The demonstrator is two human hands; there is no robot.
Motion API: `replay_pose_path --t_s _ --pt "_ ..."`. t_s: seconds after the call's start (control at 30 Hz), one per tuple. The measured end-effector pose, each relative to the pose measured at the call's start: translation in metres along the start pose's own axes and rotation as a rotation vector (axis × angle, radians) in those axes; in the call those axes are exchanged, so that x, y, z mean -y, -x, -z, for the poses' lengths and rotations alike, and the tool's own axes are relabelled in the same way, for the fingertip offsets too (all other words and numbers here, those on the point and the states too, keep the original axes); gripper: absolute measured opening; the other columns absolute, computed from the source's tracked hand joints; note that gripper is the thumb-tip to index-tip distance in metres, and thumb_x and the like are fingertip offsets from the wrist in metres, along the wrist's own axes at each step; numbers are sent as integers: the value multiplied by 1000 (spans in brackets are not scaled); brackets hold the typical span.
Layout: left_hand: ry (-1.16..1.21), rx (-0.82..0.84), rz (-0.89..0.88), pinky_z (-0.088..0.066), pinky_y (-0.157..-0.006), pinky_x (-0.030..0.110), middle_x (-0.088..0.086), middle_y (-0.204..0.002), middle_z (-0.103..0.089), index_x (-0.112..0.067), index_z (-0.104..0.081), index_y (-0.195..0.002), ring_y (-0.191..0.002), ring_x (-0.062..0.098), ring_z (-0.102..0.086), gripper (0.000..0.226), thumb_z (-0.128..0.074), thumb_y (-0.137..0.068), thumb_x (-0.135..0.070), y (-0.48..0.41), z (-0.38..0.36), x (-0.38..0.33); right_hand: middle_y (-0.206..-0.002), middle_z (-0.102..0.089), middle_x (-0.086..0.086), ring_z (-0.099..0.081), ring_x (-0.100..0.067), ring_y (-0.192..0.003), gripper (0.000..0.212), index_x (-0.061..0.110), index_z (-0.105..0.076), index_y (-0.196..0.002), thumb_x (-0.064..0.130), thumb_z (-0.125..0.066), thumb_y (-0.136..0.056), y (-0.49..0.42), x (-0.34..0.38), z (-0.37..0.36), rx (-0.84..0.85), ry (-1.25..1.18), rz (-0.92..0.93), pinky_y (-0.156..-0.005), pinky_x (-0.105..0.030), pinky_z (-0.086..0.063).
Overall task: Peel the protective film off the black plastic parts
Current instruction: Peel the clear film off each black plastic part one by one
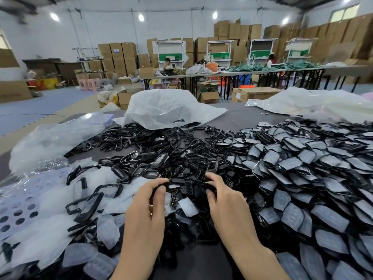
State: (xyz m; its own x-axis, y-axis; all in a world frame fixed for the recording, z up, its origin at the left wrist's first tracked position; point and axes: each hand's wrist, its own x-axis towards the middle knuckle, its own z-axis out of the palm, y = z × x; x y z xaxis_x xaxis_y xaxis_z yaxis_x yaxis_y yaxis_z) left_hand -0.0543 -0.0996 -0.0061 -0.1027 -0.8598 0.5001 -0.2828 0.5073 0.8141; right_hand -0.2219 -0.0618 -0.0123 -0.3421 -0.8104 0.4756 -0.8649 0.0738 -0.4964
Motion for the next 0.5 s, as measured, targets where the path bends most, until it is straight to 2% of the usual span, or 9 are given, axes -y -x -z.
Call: replay_pose_path --t_s 0.1,0.2,0.27,0.33,0.43,0.5 --pt "2 28 -48 -43 -69 15 -15 -86 -60 -46 -61 -106 -79 10 -59 23 -44 -96 -34 2 -4 -4 -110 -61 23 -60 -2 -90 23 39 -61 -107 20 -54 -97 -1 -3 -3 40 -132 -60 -77 -9 -44" --pt "-65 54 -113 -42 -68 10 -16 -90 -56 -50 -57 -108 -77 11 -58 28 -40 -96 -31 8 -6 -5 -101 -57 29 -57 6 -86 23 40 -63 -96 18 -57 -93 -1 -4 -5 55 -161 -58 -74 -6 -40" --pt "-99 70 -142 -40 -69 7 -18 -91 -55 -51 -56 -110 -79 9 -58 30 -40 -97 -29 10 -6 -5 -96 -57 32 -53 8 -89 24 40 -67 -97 19 -59 -92 0 -2 -4 62 -166 -37 -83 -12 -41" --pt "-99 109 -142 -43 -70 11 -18 -94 -55 -53 -55 -112 -81 9 -59 30 -39 -98 -33 11 -6 -4 -98 -59 31 -47 7 -96 22 39 -69 -102 22 -60 -92 0 -2 -5 84 -169 -13 -93 -21 -41" --pt "-126 153 -149 -46 -75 18 -19 -99 -56 -56 -52 -117 -87 6 -59 29 -35 -96 -43 14 -8 -3 -104 -62 27 -42 4 -100 20 37 -70 -108 28 -62 -92 1 -2 -4 104 -158 37 -97 -21 -40" --pt "-126 150 -151 -46 -77 15 -20 -101 -58 -56 -52 -117 -89 4 -60 30 -35 -96 -44 16 -10 -3 -107 -61 26 -41 3 -100 23 36 -69 -113 40 -60 -93 2 -3 -4 135 -132 70 -99 -23 -39"
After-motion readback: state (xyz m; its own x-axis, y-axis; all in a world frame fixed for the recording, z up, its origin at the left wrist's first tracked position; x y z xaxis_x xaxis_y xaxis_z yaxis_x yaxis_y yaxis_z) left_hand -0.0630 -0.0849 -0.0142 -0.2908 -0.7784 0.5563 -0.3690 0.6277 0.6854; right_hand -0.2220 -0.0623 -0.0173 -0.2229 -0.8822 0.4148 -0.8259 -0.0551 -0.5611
